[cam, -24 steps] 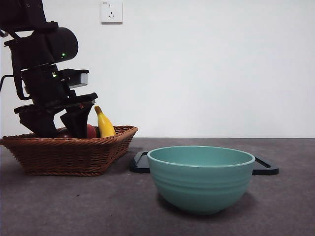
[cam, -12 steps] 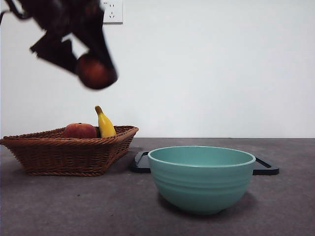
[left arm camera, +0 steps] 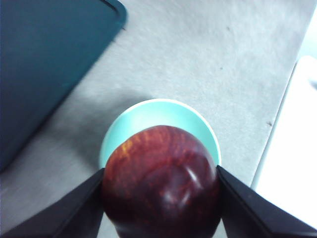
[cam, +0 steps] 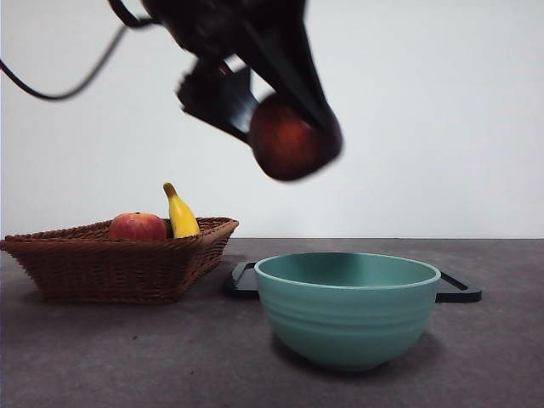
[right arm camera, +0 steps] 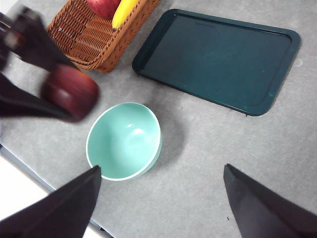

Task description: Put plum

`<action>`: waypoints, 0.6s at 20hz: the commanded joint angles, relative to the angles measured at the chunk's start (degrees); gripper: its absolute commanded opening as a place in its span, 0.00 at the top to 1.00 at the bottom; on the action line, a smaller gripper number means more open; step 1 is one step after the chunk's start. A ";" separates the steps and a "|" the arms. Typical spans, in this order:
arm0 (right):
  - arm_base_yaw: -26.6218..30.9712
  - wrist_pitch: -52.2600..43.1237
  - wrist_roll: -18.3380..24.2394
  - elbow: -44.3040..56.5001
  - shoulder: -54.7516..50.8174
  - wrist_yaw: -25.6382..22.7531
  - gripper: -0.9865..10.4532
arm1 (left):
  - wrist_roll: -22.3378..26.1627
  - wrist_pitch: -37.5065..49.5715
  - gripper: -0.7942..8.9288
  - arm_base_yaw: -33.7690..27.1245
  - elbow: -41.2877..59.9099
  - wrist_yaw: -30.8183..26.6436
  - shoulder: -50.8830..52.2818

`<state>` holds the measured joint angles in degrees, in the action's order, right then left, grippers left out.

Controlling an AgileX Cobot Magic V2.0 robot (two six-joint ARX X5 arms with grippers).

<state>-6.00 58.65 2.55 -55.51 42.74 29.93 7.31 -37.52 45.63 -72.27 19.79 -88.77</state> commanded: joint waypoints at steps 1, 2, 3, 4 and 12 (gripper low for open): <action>-0.24 -0.37 -0.61 -1.18 0.24 0.09 0.57 | 1.73 1.66 0.67 2.14 -1.29 0.11 -3.80; -0.24 -0.37 -0.61 -1.18 0.24 0.09 0.57 | 2.75 2.54 0.67 3.02 -1.29 -0.63 -5.55; -0.24 -0.37 -0.61 -1.18 0.24 0.09 0.57 | 3.23 3.13 0.67 3.54 -1.29 -1.55 -6.78; -0.24 -0.37 -0.61 -1.18 0.22 0.09 0.57 | 3.91 3.65 0.67 4.11 -1.29 -2.73 -8.35; -0.24 -0.37 -0.59 -1.18 0.24 0.09 0.57 | 7.76 6.27 0.67 6.69 -1.29 -6.73 -15.43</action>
<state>-6.00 58.65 2.52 -55.51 42.74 29.93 13.39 -31.73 51.53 -72.27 13.15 -102.96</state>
